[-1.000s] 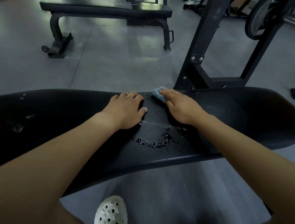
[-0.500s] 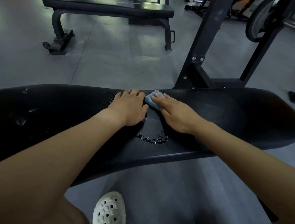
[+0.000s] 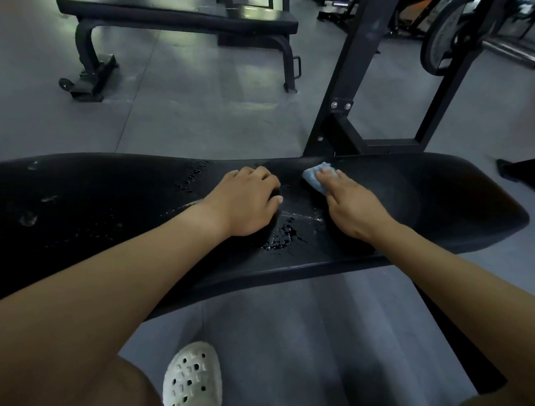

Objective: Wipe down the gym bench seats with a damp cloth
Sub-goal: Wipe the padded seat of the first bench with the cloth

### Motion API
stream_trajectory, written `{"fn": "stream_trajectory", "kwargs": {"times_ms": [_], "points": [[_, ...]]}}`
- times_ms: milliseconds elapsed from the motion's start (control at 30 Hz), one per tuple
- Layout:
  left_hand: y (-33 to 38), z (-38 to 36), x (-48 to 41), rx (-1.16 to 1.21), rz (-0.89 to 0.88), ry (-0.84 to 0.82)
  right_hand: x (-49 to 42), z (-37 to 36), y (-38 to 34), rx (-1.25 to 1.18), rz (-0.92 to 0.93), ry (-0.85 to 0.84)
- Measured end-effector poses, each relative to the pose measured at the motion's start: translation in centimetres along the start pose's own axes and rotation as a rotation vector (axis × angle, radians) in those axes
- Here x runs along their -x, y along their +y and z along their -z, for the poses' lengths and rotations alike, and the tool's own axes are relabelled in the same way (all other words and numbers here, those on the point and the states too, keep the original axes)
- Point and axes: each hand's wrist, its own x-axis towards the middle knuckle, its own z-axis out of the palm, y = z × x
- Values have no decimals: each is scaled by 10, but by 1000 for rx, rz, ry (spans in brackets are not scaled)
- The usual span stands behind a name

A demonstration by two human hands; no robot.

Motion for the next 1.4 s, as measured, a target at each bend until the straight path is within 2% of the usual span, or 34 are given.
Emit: {"fn": "stream_trajectory", "kwargs": {"times_ms": [233, 300, 467, 533, 733, 867, 1067, 1200, 1267, 1400], "points": [[4, -5, 1, -30, -13, -15, 31, -3, -6, -29, 217, -99], [4, -5, 2, -31, -7, -23, 31, 2, 6, -23, 175, -82], [8, -1, 9, -35, -3, -37, 27, 13, 34, 23, -82, 11], [11, 1, 10, -45, 7, -51, 29, 11, 29, 18, -103, 38], [18, 1, 8, -91, 37, -60, 57, -4, -14, 16, 134, -39], [20, 1, 13, -86, 45, -55, 60, -6, -9, 19, 248, -88], [24, 0, 33, -66, 25, -14, 40, 9, 25, 26, 17, -4], [28, 4, 53, -80, 16, 10, 43, 3, 9, 23, -62, 33], [27, 6, 64, -91, 28, 12, 50, -2, -10, 44, -17, 15], [22, 10, 87, -117, 100, 16, 72, -16, -42, 41, 204, -50]]}}
